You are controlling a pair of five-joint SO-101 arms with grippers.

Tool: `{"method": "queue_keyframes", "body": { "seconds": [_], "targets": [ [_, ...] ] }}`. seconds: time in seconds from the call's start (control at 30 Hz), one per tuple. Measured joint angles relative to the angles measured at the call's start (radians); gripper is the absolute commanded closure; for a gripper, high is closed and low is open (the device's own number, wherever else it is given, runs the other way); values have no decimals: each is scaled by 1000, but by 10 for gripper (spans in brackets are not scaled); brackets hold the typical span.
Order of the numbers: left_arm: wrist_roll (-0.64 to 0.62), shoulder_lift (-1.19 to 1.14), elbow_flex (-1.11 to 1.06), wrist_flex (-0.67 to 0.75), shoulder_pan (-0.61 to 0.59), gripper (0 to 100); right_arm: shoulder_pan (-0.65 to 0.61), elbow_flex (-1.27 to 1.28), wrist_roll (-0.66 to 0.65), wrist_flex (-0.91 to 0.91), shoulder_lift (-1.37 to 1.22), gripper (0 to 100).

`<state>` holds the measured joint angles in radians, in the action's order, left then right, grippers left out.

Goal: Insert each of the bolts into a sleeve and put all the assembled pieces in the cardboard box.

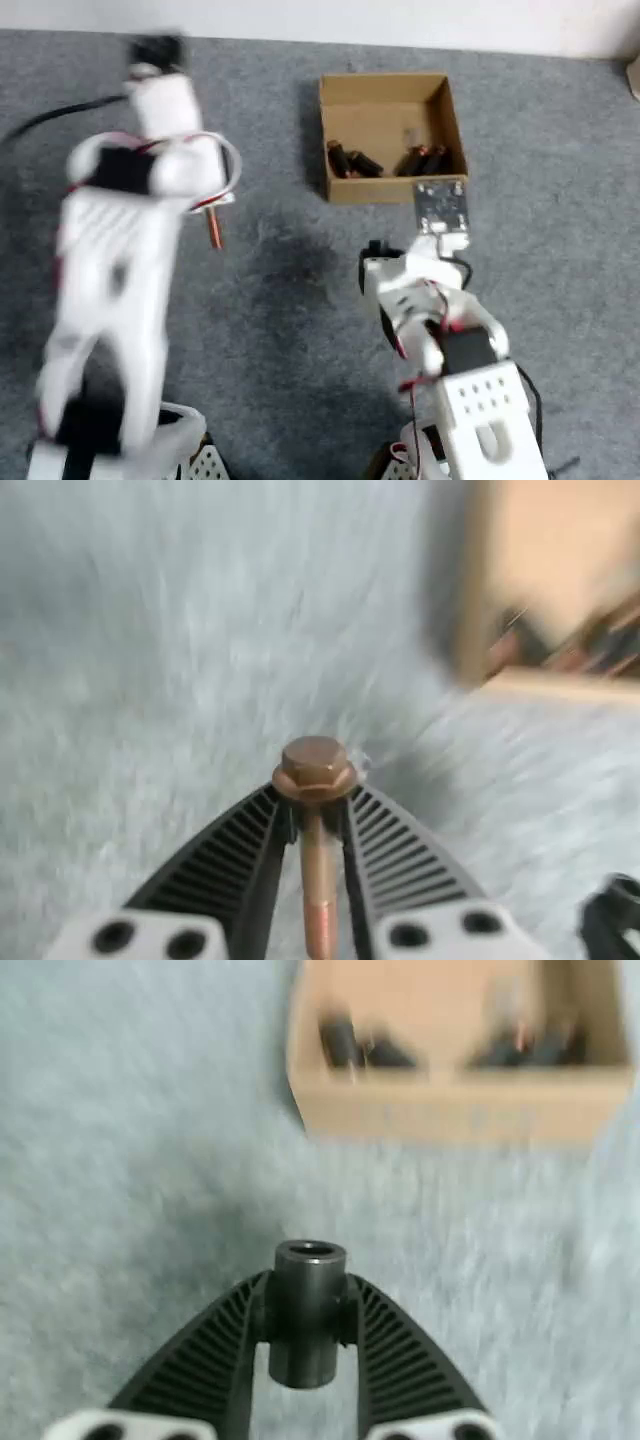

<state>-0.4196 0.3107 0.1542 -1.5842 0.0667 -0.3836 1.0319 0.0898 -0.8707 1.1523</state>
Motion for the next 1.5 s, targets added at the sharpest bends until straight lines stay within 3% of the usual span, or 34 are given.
{"method": "queue_keyframes", "body": {
  "seconds": [0.2, 0.33, 0.43, 0.63, 0.73, 0.83, 1.1, 1.5],
  "targets": [
    [-71, 368, -129, 55, 5, 996, -180, 146, -124, 63, 376, 995],
    [-167, 603, -419, 287, 6, 996, -262, 310, -173, 91, 626, 995],
    [-175, 821, -694, 509, 71, 996, -281, 408, -181, 91, 641, 995],
    [-20, 1192, -1231, 922, 278, 996, -322, 427, -184, 92, 675, 995],
    [2, 1286, -1332, 947, 316, 996, -344, 427, -184, 92, 677, 995],
    [6, 1323, -1343, 941, 322, 996, -351, 427, -184, 92, 678, 995],
    [-3, 1327, -1352, 921, 473, 996, -356, 433, -184, 94, 678, 995],
    [-38, 1330, -1367, 911, 476, 996, -354, 433, -258, 94, 678, 995]
  ]
}}
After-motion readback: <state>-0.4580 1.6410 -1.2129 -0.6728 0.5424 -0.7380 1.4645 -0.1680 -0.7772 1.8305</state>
